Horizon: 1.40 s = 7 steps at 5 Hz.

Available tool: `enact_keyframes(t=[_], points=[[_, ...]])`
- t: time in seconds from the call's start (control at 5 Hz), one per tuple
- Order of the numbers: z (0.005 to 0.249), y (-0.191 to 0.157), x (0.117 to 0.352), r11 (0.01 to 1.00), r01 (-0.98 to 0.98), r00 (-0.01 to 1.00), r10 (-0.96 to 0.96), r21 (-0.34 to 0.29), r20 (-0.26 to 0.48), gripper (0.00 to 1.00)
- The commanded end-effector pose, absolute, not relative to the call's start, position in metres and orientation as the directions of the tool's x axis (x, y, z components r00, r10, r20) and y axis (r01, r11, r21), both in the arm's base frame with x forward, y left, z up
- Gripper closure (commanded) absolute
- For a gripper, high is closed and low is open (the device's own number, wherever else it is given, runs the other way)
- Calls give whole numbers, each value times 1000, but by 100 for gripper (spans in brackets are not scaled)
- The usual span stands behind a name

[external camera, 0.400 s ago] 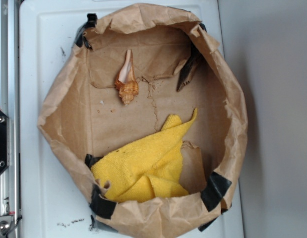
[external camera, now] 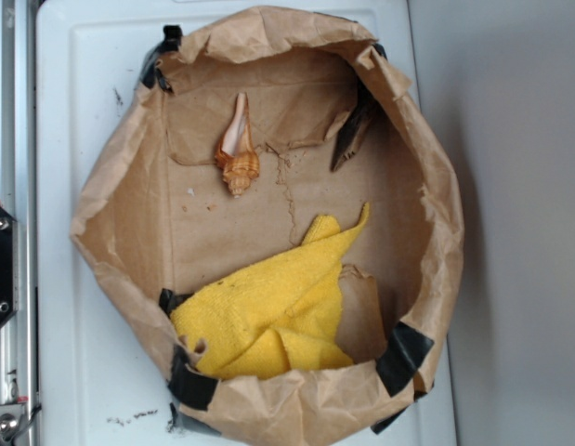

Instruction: Grab the shell.

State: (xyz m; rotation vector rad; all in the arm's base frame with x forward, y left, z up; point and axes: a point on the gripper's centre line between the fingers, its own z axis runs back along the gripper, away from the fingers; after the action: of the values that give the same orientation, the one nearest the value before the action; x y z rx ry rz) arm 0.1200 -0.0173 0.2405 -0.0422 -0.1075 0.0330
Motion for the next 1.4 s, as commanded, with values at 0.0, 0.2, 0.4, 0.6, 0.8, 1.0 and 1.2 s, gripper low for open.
enact_keyframes(t=[0.0, 0.2, 0.4, 0.6, 0.8, 1.0, 1.2], points=[[244, 4, 195, 965, -231, 954, 250, -125, 163, 0], [221, 15, 210, 882, -452, 844, 471, -130, 257, 0], [221, 15, 210, 882, -452, 844, 471, -130, 257, 0], [221, 15, 210, 882, -452, 844, 471, -130, 257, 0], [221, 15, 210, 882, -452, 844, 471, -130, 257, 0], [212, 24, 212, 762, -644, 736, 641, -68, 217, 0], [184, 19, 225, 637, -771, 621, 758, -18, 199, 0]])
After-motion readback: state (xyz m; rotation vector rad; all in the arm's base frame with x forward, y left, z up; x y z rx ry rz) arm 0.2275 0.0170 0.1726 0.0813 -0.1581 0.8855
